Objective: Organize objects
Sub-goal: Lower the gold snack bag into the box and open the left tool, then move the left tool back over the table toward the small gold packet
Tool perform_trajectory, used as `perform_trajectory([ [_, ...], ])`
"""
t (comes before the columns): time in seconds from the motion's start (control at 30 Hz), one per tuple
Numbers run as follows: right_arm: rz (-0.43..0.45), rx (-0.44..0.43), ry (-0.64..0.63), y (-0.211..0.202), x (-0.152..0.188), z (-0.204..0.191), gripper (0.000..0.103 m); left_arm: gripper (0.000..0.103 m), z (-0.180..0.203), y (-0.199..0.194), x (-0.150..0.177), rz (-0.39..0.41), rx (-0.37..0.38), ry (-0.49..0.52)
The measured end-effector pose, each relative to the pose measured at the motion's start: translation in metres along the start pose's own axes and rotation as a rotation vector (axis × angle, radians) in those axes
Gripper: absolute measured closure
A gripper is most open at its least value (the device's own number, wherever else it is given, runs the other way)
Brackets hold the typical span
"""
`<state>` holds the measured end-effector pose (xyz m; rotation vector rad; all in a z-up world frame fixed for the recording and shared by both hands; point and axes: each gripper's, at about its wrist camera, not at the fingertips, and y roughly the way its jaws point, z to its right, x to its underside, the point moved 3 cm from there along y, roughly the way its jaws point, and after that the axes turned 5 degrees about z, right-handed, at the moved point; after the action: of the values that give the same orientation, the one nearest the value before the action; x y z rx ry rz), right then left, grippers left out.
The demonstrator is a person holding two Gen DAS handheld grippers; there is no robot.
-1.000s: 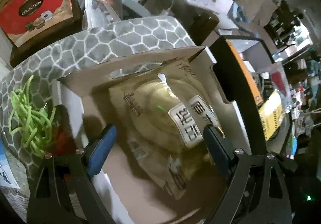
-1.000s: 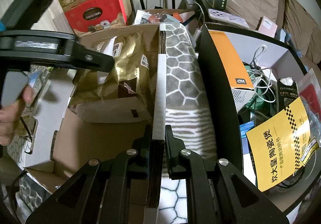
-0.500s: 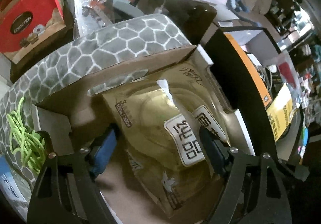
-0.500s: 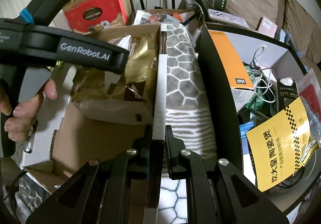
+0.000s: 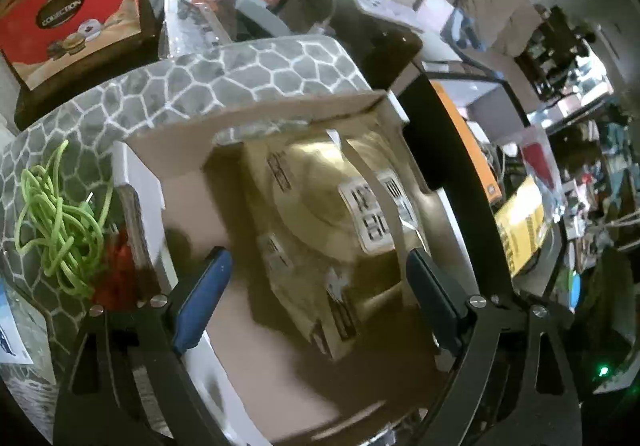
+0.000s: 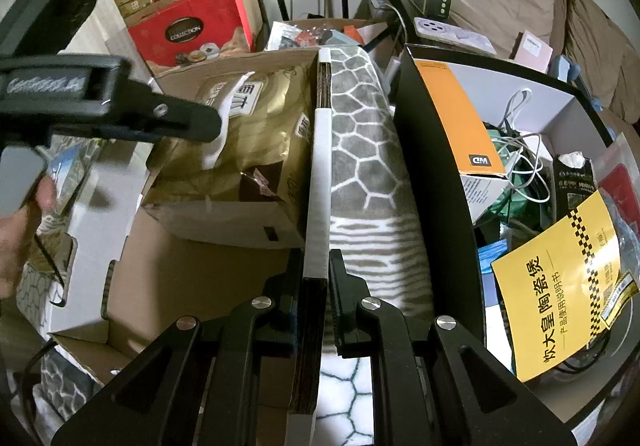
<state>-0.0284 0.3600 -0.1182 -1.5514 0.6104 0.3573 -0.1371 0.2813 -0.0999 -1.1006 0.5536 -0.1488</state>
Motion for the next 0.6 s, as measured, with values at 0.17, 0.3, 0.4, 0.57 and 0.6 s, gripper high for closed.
perform_trajectory([
  [0.17,-0.002,-0.003,0.007,-0.001,-0.002,0.001,0.092,0.015,0.009,-0.020,0.011,0.040,0.015,0.036],
  [0.3,-0.003,0.004,0.004,0.000,-0.002,0.000,0.092,0.014,0.003,-0.052,0.020,0.110,-0.010,0.055],
  [0.4,-0.002,-0.002,0.024,0.000,-0.001,0.001,0.089,0.010,-0.013,-0.077,0.025,0.162,-0.056,0.048],
  [0.57,0.005,0.008,0.034,-0.001,0.000,0.001,0.075,0.006,-0.053,-0.109,0.038,0.238,-0.159,0.010],
  [0.6,0.004,0.008,0.033,-0.001,0.001,0.001,0.075,0.006,-0.063,-0.114,0.041,0.247,-0.179,0.000],
])
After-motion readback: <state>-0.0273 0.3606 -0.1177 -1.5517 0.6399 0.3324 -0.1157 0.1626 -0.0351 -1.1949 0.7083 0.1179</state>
